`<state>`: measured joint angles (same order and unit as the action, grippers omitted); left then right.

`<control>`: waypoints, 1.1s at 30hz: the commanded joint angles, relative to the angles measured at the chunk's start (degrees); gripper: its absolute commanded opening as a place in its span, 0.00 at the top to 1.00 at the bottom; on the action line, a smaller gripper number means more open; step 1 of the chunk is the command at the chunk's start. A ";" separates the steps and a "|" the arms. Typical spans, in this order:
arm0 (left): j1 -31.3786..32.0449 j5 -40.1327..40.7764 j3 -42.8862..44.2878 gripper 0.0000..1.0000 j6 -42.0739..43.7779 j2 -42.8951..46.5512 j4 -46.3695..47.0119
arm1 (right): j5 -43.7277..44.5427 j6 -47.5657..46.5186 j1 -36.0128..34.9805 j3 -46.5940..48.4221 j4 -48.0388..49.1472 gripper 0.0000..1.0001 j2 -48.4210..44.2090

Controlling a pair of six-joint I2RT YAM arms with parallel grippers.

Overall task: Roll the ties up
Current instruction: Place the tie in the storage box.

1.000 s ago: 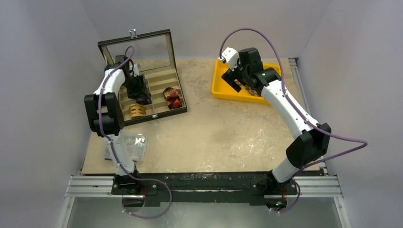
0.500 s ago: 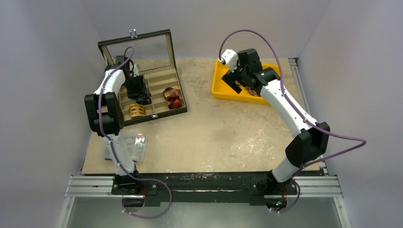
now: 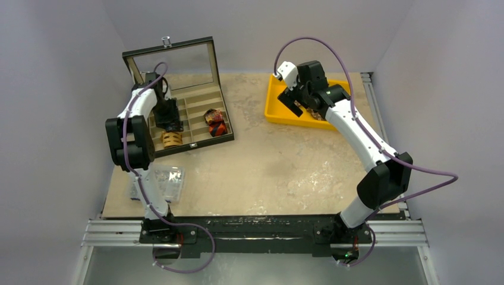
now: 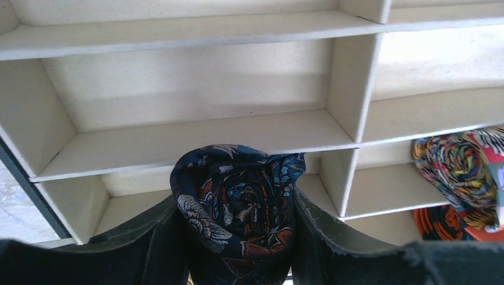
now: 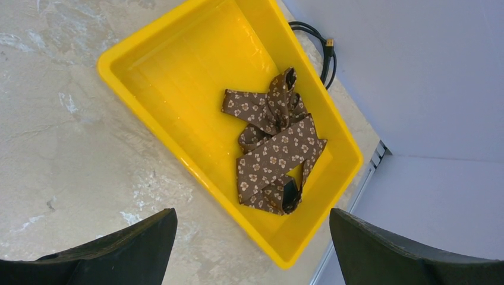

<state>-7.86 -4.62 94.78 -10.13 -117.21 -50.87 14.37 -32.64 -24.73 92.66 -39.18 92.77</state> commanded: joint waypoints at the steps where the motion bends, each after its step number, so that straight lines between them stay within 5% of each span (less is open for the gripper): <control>1: -1.15 8.33 2.45 1.00 -0.57 -3.01 -2.64 | 1.44 -0.58 0.04 2.16 0.57 0.02 0.22; 5: -1.09 8.93 3.01 0.99 -0.68 -3.74 -2.34 | 1.78 -0.58 0.08 1.92 0.22 0.02 -0.08; 9: -0.41 10.37 3.11 0.73 -0.20 -3.85 -1.89 | 1.75 -0.58 0.10 2.41 -0.10 0.02 0.15; 14: 0.25 10.32 1.97 0.65 -0.15 -3.22 -0.46 | 1.98 -0.58 0.07 3.00 -0.19 0.02 0.56; 16: 0.23 8.73 1.92 0.52 -0.32 -3.08 -0.24 | 1.89 -0.60 0.05 3.12 -0.26 0.02 0.68; 18: 0.31 7.24 1.67 0.24 -0.60 -2.69 0.03 | 1.99 -0.56 0.03 3.05 -0.16 0.02 0.58; 20: 0.29 6.83 0.70 0.13 -0.76 -1.84 1.10 | 1.97 -0.58 0.04 3.03 -0.30 0.02 0.54; 28: 0.34 5.60 0.25 0.26 0.59 2.04 3.48 | 2.13 -0.58 0.03 3.01 -0.28 0.02 0.69; 33: 1.11 5.37 0.71 0.21 1.39 5.03 3.39 | 2.09 -0.47 0.04 3.27 -0.37 0.02 0.93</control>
<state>-7.09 0.67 94.76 -10.28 -117.99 -49.23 15.57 -32.62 -24.73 93.01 -39.81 93.51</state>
